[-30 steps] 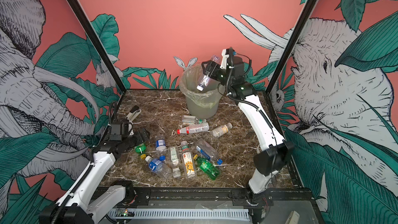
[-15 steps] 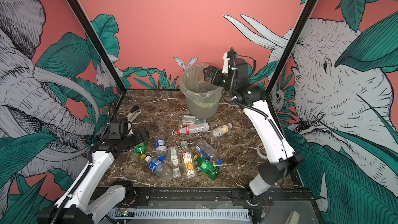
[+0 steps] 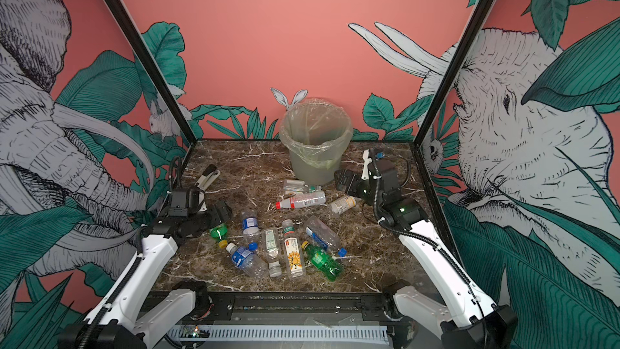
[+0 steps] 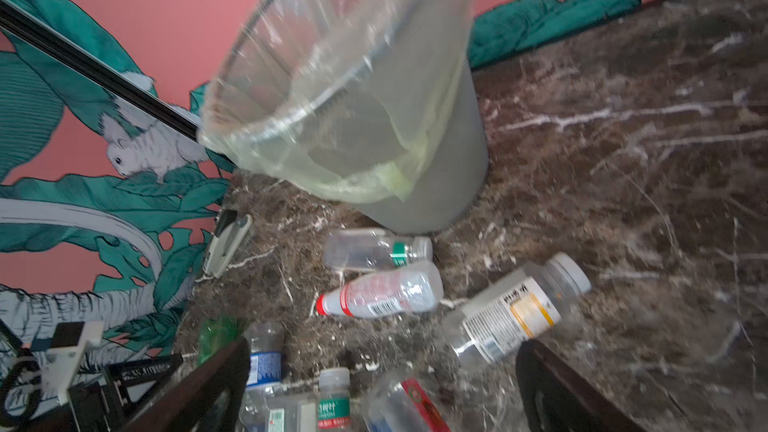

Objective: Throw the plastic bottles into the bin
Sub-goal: 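Withdraw the right gripper from the bin while the left descends onto the green bottle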

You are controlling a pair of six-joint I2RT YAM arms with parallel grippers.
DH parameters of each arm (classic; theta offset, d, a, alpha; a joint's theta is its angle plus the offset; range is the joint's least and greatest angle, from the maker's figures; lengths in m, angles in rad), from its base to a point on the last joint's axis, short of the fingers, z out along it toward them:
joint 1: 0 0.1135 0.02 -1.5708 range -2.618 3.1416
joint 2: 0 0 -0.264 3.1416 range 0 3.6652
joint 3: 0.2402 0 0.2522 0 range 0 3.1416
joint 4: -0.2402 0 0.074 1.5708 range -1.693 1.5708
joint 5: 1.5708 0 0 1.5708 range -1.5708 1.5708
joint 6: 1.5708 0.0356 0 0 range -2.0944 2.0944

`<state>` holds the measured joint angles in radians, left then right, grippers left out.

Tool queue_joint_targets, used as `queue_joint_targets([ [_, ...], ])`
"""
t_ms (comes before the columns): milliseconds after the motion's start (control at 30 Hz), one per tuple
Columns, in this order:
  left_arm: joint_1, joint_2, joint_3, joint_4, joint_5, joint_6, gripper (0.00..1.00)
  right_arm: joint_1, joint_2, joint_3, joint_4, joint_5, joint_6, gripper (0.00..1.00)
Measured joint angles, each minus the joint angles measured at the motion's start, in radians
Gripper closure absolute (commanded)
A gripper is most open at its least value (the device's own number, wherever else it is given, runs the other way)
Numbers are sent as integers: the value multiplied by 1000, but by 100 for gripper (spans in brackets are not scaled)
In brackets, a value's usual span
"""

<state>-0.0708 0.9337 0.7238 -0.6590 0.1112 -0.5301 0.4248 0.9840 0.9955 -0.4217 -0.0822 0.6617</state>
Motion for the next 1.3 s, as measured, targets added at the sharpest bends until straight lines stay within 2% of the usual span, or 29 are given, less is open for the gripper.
queue_joint_targets([
  [167,0,1,5,-16,-1,-12,1,0,-126,-109,-16,16,23,1],
  [333,0,12,5,-21,-2,-29,1,0,-173,-170,-18,30,36,1],
  [833,0,21,1,-39,-34,-88,1,0,-166,-326,38,71,71,1],
  [1300,0,90,-8,-46,-123,-99,1,0,-154,-337,83,98,72,1],
])
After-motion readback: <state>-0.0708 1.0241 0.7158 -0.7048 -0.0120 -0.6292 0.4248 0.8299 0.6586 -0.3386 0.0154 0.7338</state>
